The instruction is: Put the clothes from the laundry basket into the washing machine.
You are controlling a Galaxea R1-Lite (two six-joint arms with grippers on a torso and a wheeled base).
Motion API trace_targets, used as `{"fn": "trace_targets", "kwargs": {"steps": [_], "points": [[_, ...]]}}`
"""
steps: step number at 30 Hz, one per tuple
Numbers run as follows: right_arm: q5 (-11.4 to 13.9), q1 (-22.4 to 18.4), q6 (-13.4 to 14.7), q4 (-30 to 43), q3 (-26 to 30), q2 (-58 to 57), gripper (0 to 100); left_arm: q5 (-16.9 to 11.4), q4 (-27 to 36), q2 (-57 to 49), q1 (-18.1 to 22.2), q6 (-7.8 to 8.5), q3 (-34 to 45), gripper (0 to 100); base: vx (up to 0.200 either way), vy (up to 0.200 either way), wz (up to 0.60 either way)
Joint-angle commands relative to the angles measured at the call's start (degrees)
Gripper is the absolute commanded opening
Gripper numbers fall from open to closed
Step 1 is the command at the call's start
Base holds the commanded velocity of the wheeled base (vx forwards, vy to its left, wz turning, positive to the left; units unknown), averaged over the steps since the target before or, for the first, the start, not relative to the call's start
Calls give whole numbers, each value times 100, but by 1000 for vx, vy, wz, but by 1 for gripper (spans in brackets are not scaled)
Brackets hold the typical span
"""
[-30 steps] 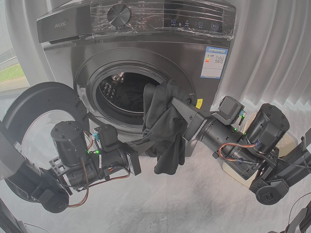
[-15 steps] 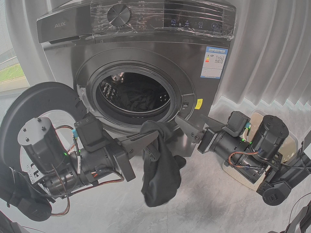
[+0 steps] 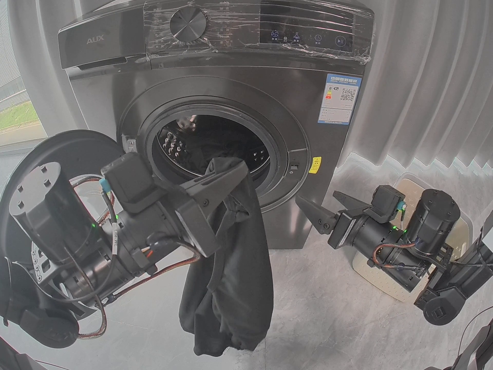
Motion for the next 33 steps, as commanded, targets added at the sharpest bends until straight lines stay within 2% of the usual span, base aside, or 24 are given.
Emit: {"fn": "trace_targets", "kwargs": {"steps": [1,6,12,15,17,18,19,20,24,27,29,33], "points": [[43,-18,-16,-8,26,-147,100,203,-2,124,-79,1,-214,0,0,0,0],[122,-97,-130,10,61,-270,100,432,112,230,-141,1,-214,0,0,0,0],[122,-79,-315,10,342,-270,100,854,103,660,-193,10,-390,0,0,0,0],[139,-79,-332,19,448,-270,100,880,103,731,-202,10,-557,0,0,0,0],[386,-79,-473,27,834,-305,100,942,138,748,-202,10,-838,0,0,0,0],[403,-79,-482,27,852,-314,100,942,147,748,-211,10,-856,0,0,0,0],[605,-97,-587,27,1045,-314,100,1038,191,748,-264,53,-1005,0,0,0,0],[658,-97,-605,19,1081,-305,100,1065,226,748,-281,71,-1032,0,0,0,0],[755,-185,-737,27,1001,-235,100,1065,376,748,-352,97,-1084,0,0,0,0],[1124,-238,-1000,19,922,-33,100,1056,472,740,-369,97,-1199,0,0,0,0],[1238,-238,-1123,1,861,126,100,1021,472,731,-387,97,-1278,0,0,0,0],[1256,-159,-1229,-8,624,459,100,1012,481,740,-431,97,-1497,0,0,0,0]]}}
